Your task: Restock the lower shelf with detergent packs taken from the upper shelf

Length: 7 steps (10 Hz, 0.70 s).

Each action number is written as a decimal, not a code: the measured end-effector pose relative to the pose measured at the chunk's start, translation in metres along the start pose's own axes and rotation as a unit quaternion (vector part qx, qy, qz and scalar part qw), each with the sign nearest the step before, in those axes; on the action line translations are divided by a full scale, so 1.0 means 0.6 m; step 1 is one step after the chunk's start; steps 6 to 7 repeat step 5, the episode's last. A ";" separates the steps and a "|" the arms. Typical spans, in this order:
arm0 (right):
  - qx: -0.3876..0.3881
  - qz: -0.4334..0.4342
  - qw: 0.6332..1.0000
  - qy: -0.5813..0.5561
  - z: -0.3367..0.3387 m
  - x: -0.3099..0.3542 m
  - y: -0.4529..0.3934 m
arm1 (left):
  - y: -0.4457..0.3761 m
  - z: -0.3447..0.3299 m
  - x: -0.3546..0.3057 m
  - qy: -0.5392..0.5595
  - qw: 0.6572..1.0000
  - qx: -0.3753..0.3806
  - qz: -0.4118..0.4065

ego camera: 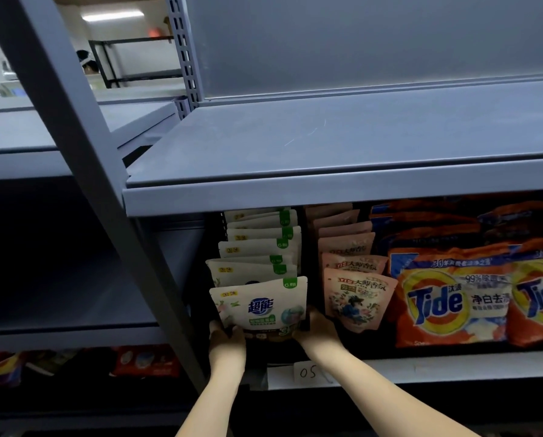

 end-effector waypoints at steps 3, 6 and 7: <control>0.034 0.027 0.987 0.157 0.038 0.026 0.018 | 0.038 0.019 -0.026 -0.034 0.999 0.011 0.009; 0.057 0.109 0.966 0.226 0.072 0.040 0.051 | 0.082 0.034 -0.053 -0.056 0.998 0.003 0.033; 0.057 0.109 0.966 0.226 0.072 0.040 0.051 | 0.082 0.034 -0.053 -0.056 0.998 0.003 0.033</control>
Point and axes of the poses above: each hand's wrist, its own y-axis away from the middle knuckle, its own z-axis out of the back of the hand, x = y × z, the point moved 2 cm from there along -y, towards the middle knuckle, and after that the axes turned 6 degrees about -y, right-handed, at the moved point
